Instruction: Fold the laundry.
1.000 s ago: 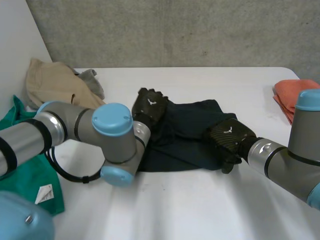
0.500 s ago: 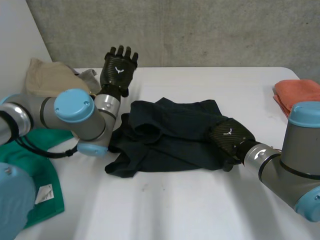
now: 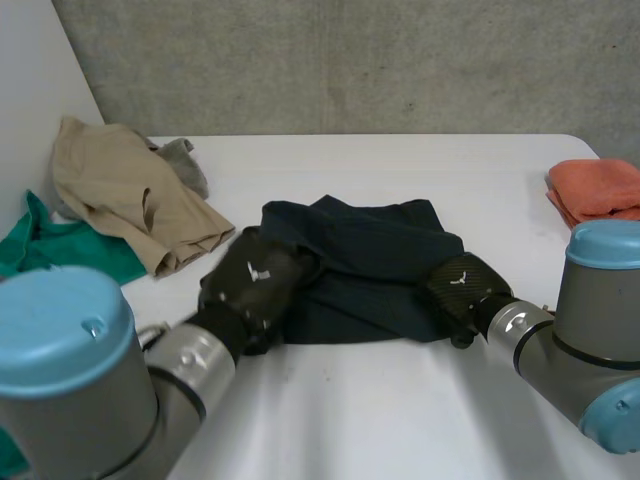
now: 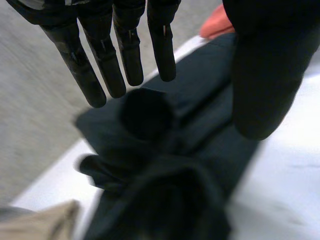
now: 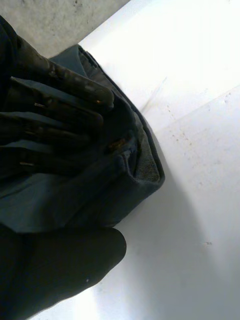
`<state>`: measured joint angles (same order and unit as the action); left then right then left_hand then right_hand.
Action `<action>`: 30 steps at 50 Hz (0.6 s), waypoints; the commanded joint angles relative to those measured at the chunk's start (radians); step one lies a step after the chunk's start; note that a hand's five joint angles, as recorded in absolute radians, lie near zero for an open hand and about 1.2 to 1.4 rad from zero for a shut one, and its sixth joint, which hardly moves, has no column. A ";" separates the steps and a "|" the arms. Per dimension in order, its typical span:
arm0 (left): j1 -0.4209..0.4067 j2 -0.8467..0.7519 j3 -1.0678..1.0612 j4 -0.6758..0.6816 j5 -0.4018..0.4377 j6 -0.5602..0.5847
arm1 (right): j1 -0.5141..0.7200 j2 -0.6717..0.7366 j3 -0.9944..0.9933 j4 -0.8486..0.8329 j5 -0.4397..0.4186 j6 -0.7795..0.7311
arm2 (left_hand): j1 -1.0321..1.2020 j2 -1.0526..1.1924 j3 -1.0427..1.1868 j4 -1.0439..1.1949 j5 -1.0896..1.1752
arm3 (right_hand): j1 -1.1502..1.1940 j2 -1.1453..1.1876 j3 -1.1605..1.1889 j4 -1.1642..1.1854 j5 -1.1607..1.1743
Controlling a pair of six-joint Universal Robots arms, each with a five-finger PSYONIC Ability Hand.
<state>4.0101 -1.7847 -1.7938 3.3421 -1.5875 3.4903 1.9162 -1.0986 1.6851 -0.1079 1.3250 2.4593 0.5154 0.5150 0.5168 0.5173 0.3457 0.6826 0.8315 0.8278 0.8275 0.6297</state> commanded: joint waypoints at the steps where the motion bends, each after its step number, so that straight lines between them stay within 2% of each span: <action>1: -0.028 -0.100 -0.018 -0.035 -0.008 -0.051 | 0.000 0.031 -0.007 -0.013 0.005 -0.033 | 0.083 0.083 0.081 0.081 0.078 | 0.714 0.565 0.568 0.569 0.592; 8: -0.002 -0.197 0.013 -0.020 -0.022 -0.046 | -0.014 0.020 -0.005 -0.012 0.022 -0.031 | 0.059 0.060 0.058 0.057 0.054 | 0.714 0.565 0.568 0.569 0.592; 13: 0.052 -0.226 0.037 0.039 -0.089 -0.033 | -0.016 -0.001 -0.004 -0.007 0.030 -0.033 | 0.056 0.057 0.055 0.054 0.051 | 0.714 0.565 0.568 0.569 0.592; 17: 0.090 -0.243 0.042 0.094 -0.112 0.038 | -0.017 -0.020 -0.004 -0.007 0.030 -0.033 | 0.056 0.057 0.055 0.054 0.051 | 0.714 0.565 0.568 0.569 0.592; 22: 0.151 -0.292 0.045 0.161 -0.112 0.185 | -0.016 -0.020 -0.002 -0.006 0.030 -0.033 | 0.059 0.060 0.058 0.057 0.054 | 0.714 0.565 0.568 0.569 0.592; 30: 0.195 -0.343 0.068 0.215 -0.106 0.260 | -0.013 -0.021 -0.002 -0.006 0.030 -0.033 | 0.086 0.086 0.084 0.084 0.081 | 0.714 0.565 0.568 0.569 0.592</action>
<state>4.1751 -2.0837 -1.7450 3.5204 -1.7017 3.6993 1.9017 -1.1197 1.6827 -0.1134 1.3553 2.4268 0.5120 0.5129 0.5146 0.5112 0.3392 0.8901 1.1692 1.1719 1.1870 0.9771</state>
